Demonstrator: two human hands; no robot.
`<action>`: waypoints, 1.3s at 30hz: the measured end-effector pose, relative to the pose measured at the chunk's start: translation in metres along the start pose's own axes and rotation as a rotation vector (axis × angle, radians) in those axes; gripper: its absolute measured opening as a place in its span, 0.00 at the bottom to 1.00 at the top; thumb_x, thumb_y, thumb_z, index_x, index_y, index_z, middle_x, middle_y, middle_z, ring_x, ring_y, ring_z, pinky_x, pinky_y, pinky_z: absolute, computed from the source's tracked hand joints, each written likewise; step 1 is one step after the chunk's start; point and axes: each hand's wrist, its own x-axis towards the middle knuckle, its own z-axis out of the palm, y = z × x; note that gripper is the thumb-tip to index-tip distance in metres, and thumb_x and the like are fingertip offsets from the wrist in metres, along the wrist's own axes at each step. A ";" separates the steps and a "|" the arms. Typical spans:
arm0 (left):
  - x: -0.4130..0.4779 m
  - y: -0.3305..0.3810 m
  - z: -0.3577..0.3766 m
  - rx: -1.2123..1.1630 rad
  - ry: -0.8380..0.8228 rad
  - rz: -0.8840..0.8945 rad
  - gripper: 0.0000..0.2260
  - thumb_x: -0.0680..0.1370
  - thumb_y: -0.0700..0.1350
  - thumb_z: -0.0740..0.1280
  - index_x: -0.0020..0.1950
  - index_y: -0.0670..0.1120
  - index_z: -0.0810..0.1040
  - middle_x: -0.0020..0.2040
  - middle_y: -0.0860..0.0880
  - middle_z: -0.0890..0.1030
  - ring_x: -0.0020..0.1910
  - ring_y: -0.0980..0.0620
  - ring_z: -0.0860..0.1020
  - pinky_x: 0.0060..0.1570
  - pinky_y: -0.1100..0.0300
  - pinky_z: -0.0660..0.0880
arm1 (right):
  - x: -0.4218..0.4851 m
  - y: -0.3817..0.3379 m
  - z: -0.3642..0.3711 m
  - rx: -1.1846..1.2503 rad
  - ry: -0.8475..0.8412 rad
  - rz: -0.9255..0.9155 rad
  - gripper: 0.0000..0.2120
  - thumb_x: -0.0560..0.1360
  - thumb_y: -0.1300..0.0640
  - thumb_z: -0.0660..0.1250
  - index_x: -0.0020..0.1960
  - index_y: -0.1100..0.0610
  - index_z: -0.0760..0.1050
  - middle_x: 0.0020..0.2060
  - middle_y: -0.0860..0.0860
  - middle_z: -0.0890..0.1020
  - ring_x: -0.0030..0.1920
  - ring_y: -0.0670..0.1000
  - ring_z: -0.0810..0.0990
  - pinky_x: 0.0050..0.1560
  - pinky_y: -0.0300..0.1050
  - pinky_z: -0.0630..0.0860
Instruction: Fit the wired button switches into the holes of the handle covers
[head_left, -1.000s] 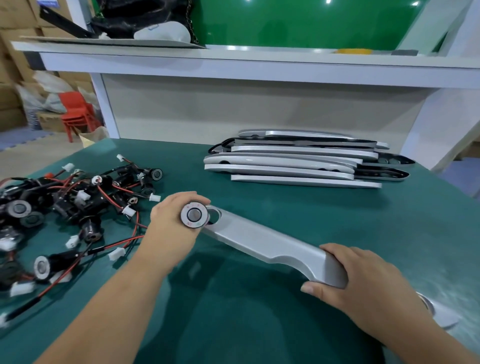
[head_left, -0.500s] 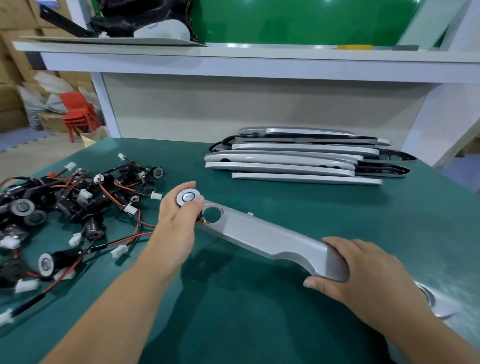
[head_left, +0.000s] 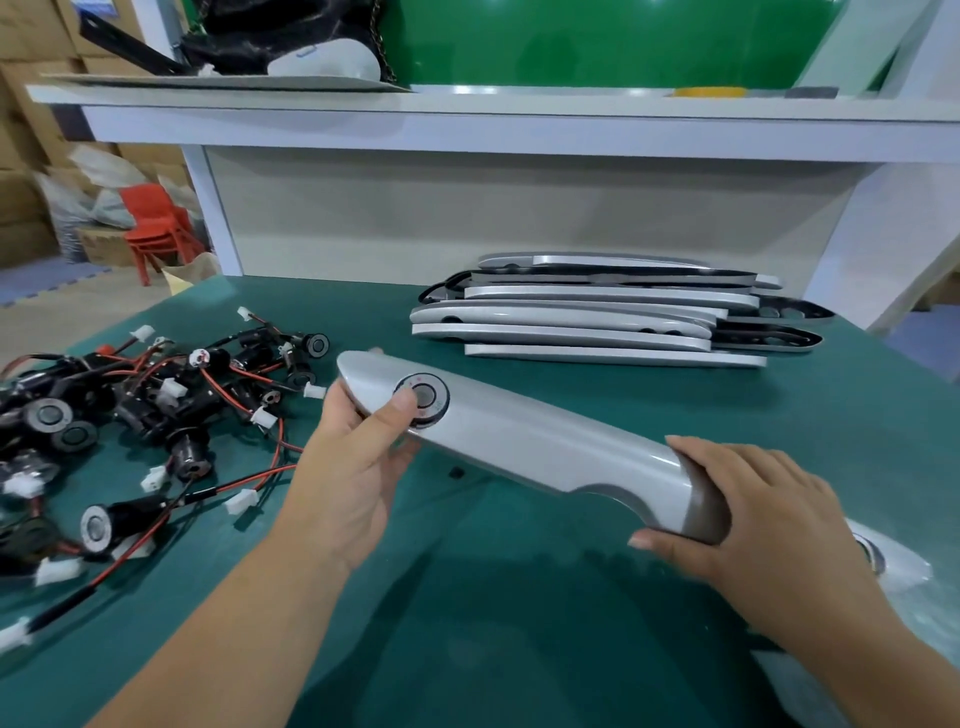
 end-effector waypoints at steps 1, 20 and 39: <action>-0.001 -0.001 0.001 -0.019 -0.013 -0.012 0.17 0.69 0.43 0.66 0.57 0.50 0.73 0.47 0.54 0.84 0.44 0.57 0.82 0.45 0.61 0.79 | 0.000 0.002 -0.001 0.024 -0.088 0.001 0.45 0.58 0.19 0.54 0.67 0.44 0.70 0.54 0.42 0.76 0.57 0.50 0.72 0.59 0.50 0.66; -0.022 -0.006 0.028 -0.087 -0.089 -0.064 0.15 0.72 0.47 0.68 0.56 0.47 0.72 0.47 0.47 0.82 0.46 0.52 0.81 0.45 0.60 0.79 | 0.026 -0.099 0.004 0.420 0.170 -0.389 0.18 0.74 0.45 0.62 0.62 0.47 0.77 0.61 0.45 0.78 0.58 0.49 0.76 0.57 0.48 0.70; -0.015 -0.002 0.019 0.043 -0.055 -0.081 0.16 0.64 0.45 0.71 0.51 0.47 0.78 0.43 0.51 0.84 0.43 0.55 0.81 0.44 0.64 0.77 | 0.023 -0.086 0.000 0.380 0.043 -0.234 0.33 0.68 0.29 0.61 0.68 0.44 0.66 0.54 0.41 0.77 0.55 0.46 0.72 0.57 0.41 0.61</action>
